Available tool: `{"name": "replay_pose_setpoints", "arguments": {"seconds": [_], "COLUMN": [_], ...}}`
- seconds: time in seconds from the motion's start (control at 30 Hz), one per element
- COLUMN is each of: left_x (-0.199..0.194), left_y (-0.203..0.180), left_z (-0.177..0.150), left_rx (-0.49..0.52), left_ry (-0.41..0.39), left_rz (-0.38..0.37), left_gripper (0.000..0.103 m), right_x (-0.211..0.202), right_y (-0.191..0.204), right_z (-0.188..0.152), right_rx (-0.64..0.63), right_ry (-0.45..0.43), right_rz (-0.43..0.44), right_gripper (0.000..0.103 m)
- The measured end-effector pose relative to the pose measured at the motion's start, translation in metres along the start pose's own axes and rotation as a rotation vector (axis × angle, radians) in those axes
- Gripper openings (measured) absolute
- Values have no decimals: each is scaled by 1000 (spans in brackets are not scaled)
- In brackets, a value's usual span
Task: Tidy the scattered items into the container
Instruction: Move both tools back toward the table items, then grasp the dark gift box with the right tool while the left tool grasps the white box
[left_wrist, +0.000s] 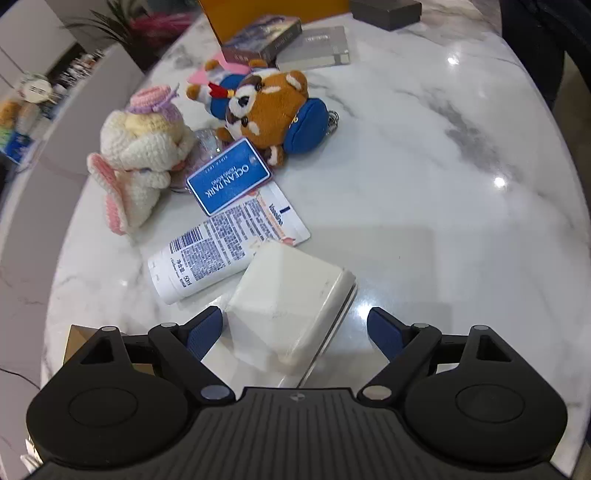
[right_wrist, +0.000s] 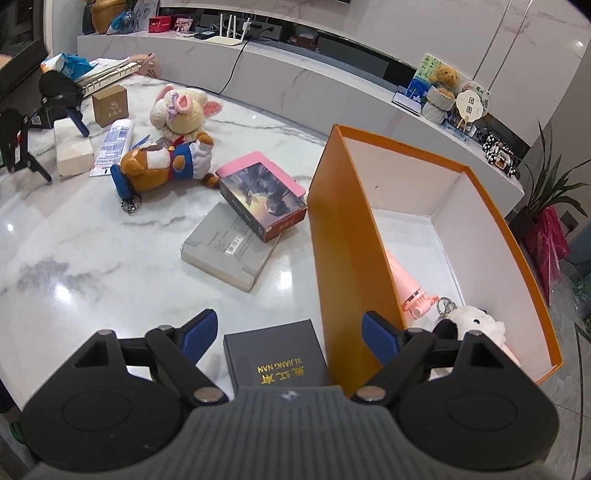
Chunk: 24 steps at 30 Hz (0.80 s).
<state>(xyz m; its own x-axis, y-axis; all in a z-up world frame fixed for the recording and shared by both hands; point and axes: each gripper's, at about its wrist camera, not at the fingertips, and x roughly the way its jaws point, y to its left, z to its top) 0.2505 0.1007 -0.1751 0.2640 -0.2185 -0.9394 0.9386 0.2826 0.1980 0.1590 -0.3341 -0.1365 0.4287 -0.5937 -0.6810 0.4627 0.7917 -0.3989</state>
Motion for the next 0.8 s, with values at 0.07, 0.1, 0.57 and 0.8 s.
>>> {"name": "replay_pose_setpoints", "arguments": {"seconds": [0.07, 0.1, 0.57, 0.8], "left_x": [4, 7, 14, 4], "left_y": [5, 7, 14, -33], "left_z": [1, 0, -5, -2], "left_rx": [-4, -14, -587, -898], "left_ry": [36, 52, 204, 128], "left_rz": [6, 8, -53, 60], "left_gripper": [100, 103, 96, 92], "right_x": [1, 1, -5, 2], "right_y": [-1, -2, -9, -3], "right_z": [-1, -2, -10, -23], "right_rx": [-2, -2, 11, -14], "right_ry": [10, 12, 22, 80], "right_rz": [-2, -6, -18, 20], "right_gripper": [87, 87, 87, 87]}}
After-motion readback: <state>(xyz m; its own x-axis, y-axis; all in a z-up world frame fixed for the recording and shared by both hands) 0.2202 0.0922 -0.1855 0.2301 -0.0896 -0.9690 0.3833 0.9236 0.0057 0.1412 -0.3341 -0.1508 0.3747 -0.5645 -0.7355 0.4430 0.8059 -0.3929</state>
